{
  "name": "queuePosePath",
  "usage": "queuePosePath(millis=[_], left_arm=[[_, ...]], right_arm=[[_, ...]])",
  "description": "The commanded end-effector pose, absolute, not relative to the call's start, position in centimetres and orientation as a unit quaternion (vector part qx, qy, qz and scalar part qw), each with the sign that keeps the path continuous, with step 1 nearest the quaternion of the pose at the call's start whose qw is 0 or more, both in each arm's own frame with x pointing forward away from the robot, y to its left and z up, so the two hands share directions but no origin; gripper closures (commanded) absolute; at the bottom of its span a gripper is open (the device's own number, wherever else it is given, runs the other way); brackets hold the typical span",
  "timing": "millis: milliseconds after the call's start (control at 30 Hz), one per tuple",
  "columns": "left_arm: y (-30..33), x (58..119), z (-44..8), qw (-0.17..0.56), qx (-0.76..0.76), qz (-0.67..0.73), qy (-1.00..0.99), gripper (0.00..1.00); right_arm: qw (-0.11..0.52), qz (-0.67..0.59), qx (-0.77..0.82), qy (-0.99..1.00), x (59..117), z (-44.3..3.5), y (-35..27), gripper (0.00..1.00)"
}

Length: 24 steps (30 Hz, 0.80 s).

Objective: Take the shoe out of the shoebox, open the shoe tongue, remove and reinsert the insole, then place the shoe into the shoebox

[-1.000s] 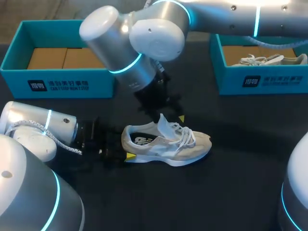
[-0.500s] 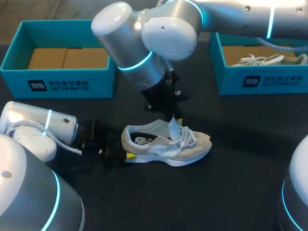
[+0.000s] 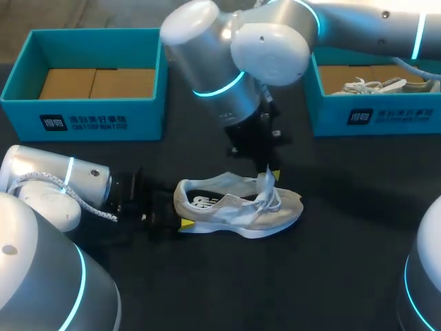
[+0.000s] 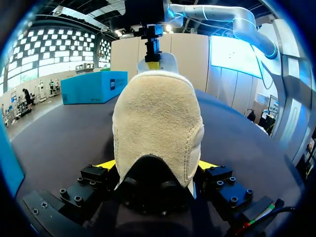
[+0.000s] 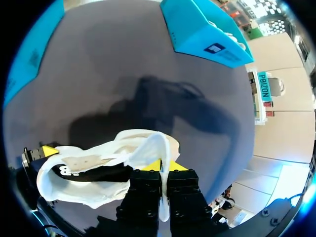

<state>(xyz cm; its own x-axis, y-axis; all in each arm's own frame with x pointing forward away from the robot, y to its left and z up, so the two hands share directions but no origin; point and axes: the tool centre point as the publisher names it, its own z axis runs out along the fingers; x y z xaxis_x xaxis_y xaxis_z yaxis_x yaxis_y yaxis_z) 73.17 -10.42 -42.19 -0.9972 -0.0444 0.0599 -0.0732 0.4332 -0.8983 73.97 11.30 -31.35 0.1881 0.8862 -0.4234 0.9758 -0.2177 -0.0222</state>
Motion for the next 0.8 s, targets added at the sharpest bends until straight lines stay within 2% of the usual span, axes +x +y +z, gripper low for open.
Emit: queuePosePath(millis=[33, 467, 600, 700, 800], left_arm=[[-10.4, 73.3, -42.5, 0.014, 0.035, 0.53, -0.847, 1.0], [-10.4, 73.3, -42.5, 0.014, 0.035, 0.53, -0.847, 1.0], [-10.4, 73.3, -42.5, 0.014, 0.035, 0.53, -0.847, 1.0], [-10.4, 73.3, -42.5, 0.014, 0.035, 0.53, -0.847, 1.0], [-10.4, 73.3, -42.5, 0.014, 0.035, 0.53, -0.847, 1.0]], right_arm=[[0.111, -0.163, 0.769, 0.608, 73.8, -31.9, 9.8, 1.0], [0.094, -0.18, 0.787, 0.583, 73.0, -35.3, 8.1, 0.99], [0.087, -0.185, 0.79, 0.578, 72.6, -36.2, 8.0, 0.84], [0.083, -0.187, 0.792, 0.575, 72.5, -36.6, 8.2, 0.61], [0.08, -0.188, 0.793, 0.574, 72.4, -36.8, 8.3, 0.51]])
